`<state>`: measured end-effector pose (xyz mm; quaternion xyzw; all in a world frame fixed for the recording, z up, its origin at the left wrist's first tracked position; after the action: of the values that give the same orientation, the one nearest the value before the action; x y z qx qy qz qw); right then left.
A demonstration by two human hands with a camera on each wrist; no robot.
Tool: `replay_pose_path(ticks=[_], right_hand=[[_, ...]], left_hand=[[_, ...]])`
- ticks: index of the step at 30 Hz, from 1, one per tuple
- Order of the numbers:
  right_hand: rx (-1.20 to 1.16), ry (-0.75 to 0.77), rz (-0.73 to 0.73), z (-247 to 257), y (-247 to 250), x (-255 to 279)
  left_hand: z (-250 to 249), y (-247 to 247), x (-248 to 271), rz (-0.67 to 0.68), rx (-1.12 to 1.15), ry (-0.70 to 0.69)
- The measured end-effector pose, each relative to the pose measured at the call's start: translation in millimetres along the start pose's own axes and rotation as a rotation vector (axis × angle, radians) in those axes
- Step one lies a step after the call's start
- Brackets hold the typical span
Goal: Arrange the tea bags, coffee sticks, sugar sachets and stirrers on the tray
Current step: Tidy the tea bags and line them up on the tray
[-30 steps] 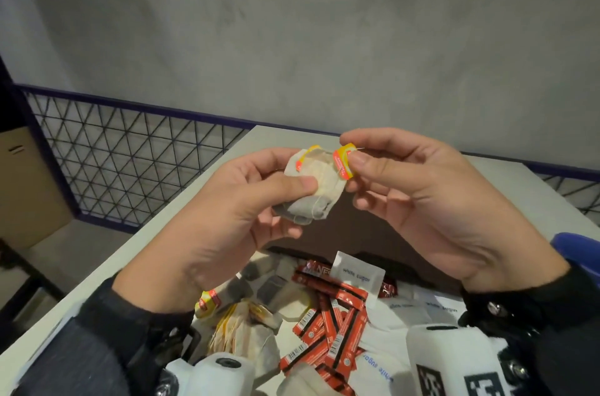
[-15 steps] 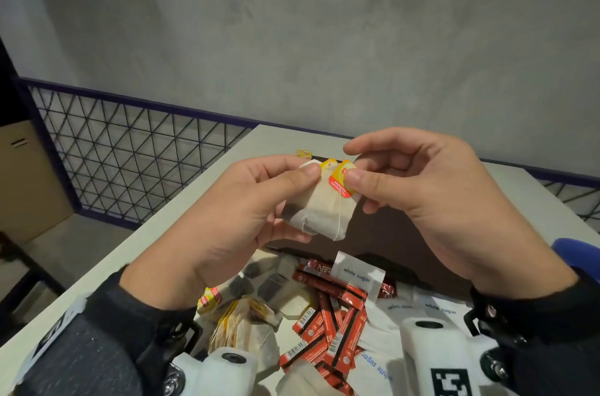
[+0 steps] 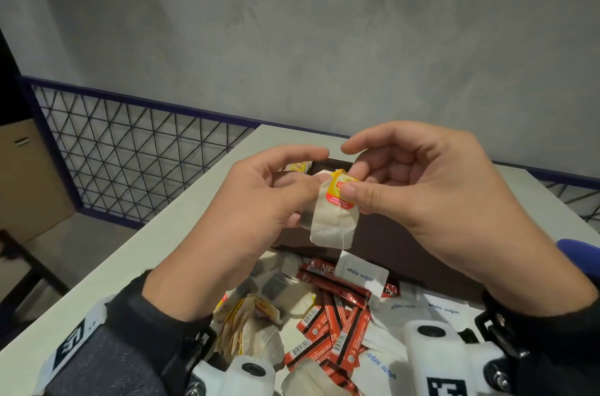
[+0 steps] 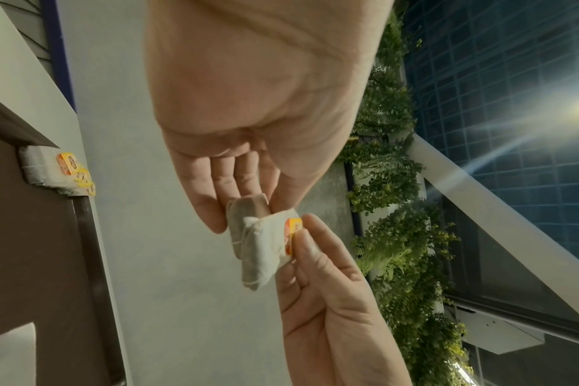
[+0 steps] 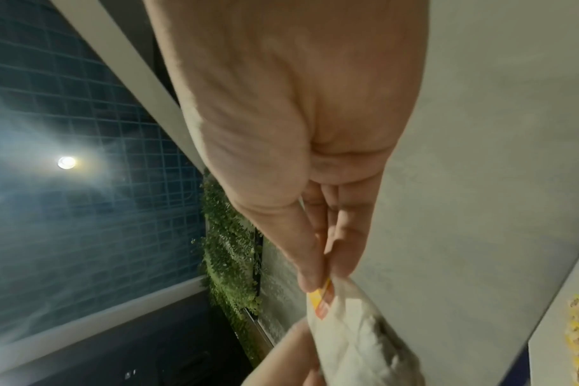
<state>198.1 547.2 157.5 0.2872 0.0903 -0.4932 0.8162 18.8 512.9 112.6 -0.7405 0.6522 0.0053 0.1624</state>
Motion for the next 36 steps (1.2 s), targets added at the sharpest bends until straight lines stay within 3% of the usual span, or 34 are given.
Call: replay_pose_path(ticks=[17,36], right_hand=[[0.005,-0.049,-0.140,-5.1,2.5,-2.1],[0.080,-0.103,-0.151,-12.7,1.0,-3.3]], left_hand=[[-2.0,0.4,0.8,0.079,0.066,-0.088],[-2.0,-0.1,0.2,-0.003,0.094,-0.109]])
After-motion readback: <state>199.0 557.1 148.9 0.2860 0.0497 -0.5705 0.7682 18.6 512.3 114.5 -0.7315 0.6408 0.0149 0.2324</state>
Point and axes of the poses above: each hand's wrist, its own x-axis away from the middle knuckle, its own y-axis out of the back of the hand, z = x × y, the point moved 1 cm from there along -x, towards the middle knuckle, and after that the axes turned 6 degrees about x, right-handed, at the moved point
